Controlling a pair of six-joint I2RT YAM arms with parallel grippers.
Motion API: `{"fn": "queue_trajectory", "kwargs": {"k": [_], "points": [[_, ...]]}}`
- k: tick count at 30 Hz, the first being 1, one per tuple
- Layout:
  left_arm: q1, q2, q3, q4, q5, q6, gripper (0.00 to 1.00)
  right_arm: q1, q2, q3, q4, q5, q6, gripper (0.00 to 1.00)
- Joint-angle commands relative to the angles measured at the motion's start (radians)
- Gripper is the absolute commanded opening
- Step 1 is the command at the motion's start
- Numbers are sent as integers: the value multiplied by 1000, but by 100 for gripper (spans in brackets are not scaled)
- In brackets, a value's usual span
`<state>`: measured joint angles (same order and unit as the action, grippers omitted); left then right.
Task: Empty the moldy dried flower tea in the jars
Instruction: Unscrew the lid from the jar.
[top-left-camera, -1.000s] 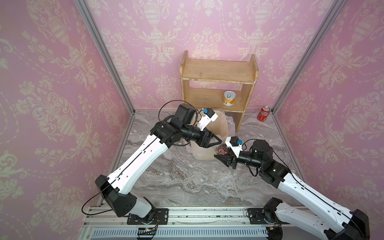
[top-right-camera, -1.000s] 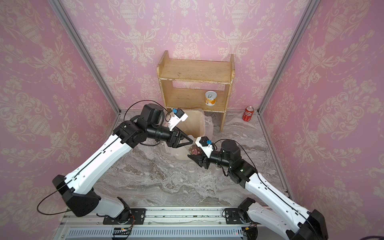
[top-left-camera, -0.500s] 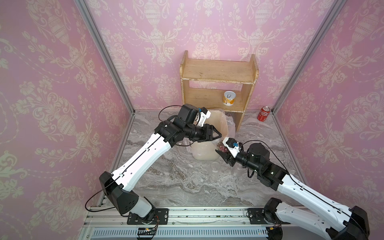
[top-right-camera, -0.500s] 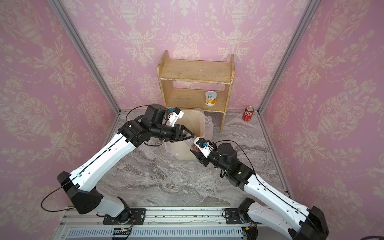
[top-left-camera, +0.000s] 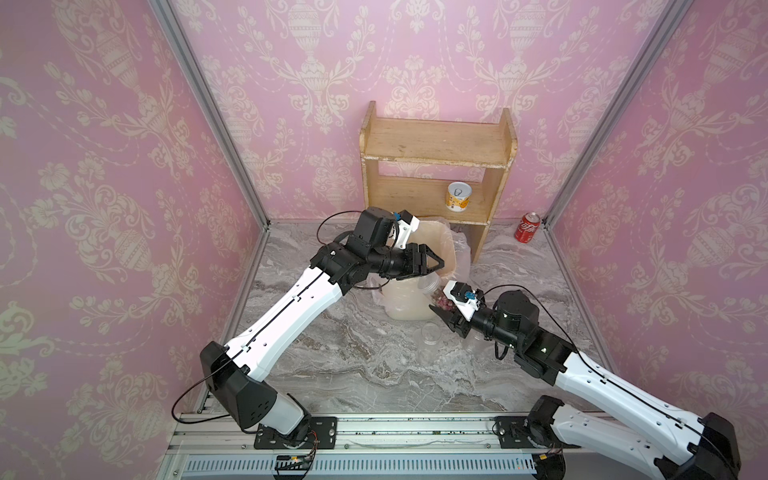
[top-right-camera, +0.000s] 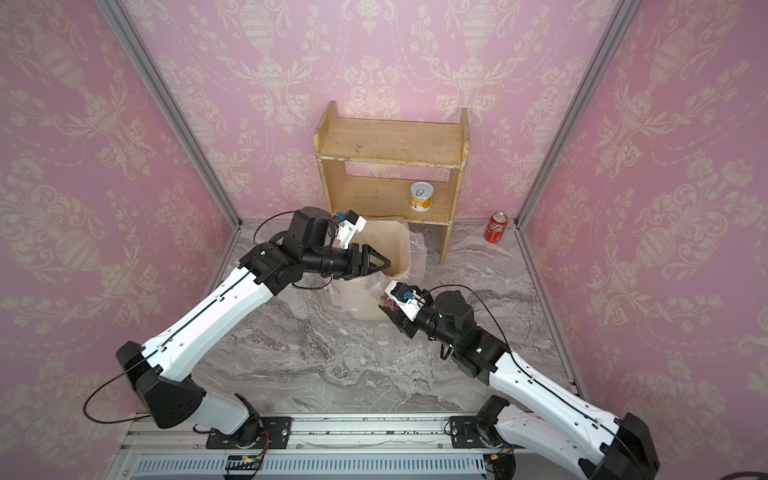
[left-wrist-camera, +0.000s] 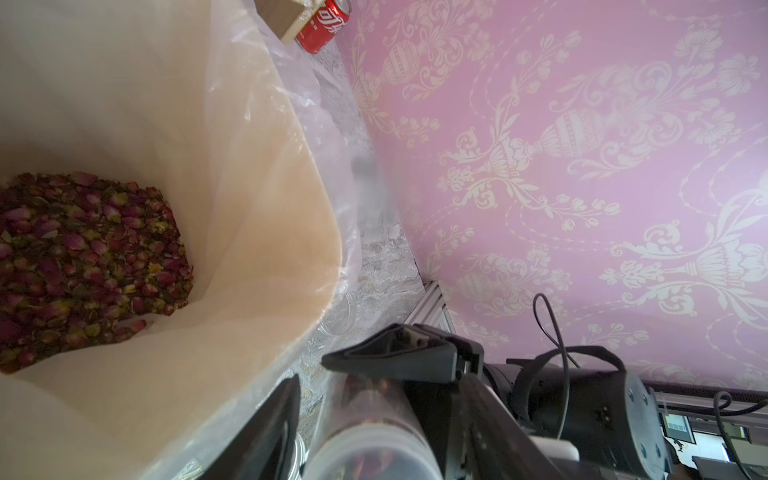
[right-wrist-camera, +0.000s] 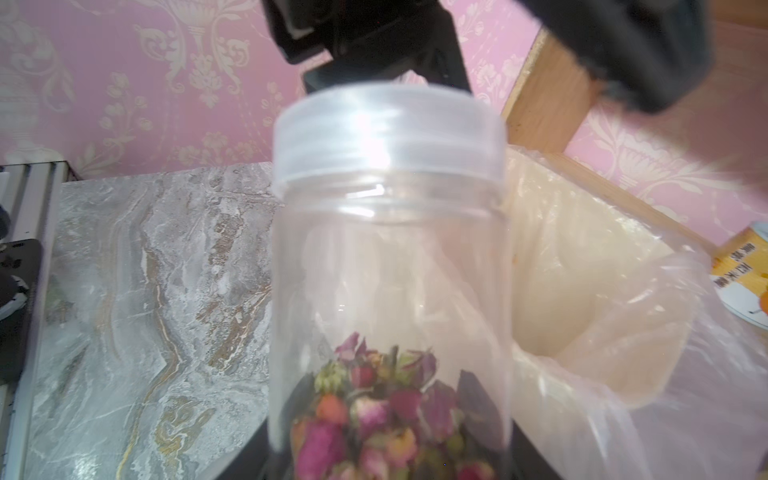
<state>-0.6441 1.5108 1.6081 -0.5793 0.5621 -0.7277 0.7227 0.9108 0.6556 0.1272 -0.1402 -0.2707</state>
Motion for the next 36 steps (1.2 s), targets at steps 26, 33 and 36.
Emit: {"fn": "queue_trajectory", "kwargs": {"k": [26,33,36], "points": [[88,-227,-135,13,282,753,99,-124,-24,-2,153,-465,311,8],[87,-237,-140,-9,149,821,99,-124,1,43,118,-467,343,8],[89,-216,-118,-43,121,843,99,-124,12,76,95,-471,346,8]]}}
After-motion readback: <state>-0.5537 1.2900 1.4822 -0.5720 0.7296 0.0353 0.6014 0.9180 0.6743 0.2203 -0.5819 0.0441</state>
